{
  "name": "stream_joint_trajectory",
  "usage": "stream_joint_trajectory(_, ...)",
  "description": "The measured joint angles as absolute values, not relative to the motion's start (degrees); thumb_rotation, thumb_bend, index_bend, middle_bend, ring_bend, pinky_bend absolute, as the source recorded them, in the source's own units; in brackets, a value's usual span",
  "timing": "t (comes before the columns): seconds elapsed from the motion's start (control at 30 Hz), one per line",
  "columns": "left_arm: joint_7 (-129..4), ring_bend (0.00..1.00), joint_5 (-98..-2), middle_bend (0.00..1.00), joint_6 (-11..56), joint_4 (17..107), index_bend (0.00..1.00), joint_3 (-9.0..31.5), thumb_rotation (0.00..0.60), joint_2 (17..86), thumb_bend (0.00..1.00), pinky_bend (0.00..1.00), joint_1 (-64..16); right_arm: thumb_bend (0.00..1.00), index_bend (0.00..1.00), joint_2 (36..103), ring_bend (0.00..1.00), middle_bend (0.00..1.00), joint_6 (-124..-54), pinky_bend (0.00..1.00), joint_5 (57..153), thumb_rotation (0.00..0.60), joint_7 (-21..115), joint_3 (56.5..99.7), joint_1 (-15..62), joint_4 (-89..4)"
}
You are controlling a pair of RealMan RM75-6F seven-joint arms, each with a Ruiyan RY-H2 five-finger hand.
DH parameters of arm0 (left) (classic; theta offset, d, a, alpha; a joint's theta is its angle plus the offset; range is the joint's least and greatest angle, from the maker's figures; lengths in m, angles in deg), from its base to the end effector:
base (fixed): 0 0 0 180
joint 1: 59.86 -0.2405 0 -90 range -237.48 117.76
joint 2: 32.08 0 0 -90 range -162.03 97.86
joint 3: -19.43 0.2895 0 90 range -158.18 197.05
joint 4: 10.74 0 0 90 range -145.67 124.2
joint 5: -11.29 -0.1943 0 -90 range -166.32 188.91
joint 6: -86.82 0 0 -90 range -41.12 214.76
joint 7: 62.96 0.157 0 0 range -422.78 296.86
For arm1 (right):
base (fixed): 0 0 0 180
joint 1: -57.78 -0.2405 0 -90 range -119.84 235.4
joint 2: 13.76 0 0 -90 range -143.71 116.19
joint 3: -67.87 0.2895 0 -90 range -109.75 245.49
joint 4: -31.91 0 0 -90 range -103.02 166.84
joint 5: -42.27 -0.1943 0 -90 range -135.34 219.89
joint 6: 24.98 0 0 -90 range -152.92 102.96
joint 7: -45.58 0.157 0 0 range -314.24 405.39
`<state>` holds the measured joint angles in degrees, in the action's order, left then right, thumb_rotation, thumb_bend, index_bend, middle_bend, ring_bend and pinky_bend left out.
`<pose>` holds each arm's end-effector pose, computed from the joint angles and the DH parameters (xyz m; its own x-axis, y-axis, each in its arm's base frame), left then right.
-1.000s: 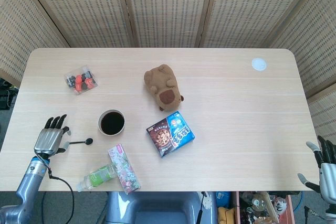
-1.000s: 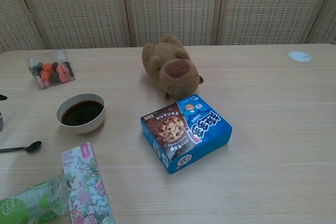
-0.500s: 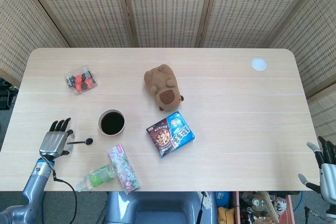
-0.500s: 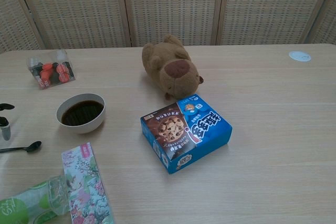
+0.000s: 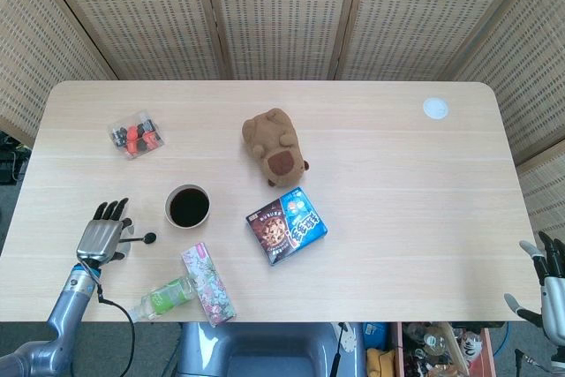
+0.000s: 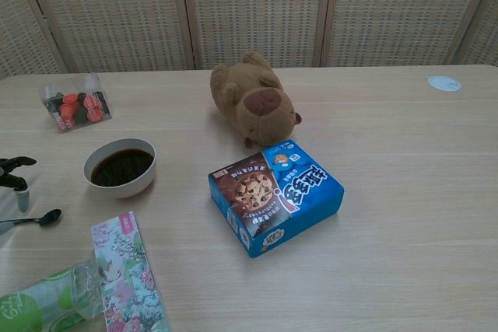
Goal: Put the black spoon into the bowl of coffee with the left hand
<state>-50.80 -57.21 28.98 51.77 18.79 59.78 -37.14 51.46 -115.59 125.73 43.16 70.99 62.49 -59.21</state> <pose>-0.3696 0.2915 0.0030 0.5480 0.3702 0.7501 0.8200 -0.0608 -0.5691 -0.3653 -0.1367 0.2005 0.4432 0.0239 0.8961 -0.8823 0.1884 0.4313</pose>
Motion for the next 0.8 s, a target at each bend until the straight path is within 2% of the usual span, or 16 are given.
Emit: stream_joint_trajectory(0.8,-50.2,0.00,-56.4,0.00,30.9,50.2,0.50,17.2,0.600,61.1,0.39,0.00,-37.9,0.26,0.21,51.4,0.00,0.13,-116.1,0.14,125.7,0.600,43.5,71.0,63.1,-59.0)
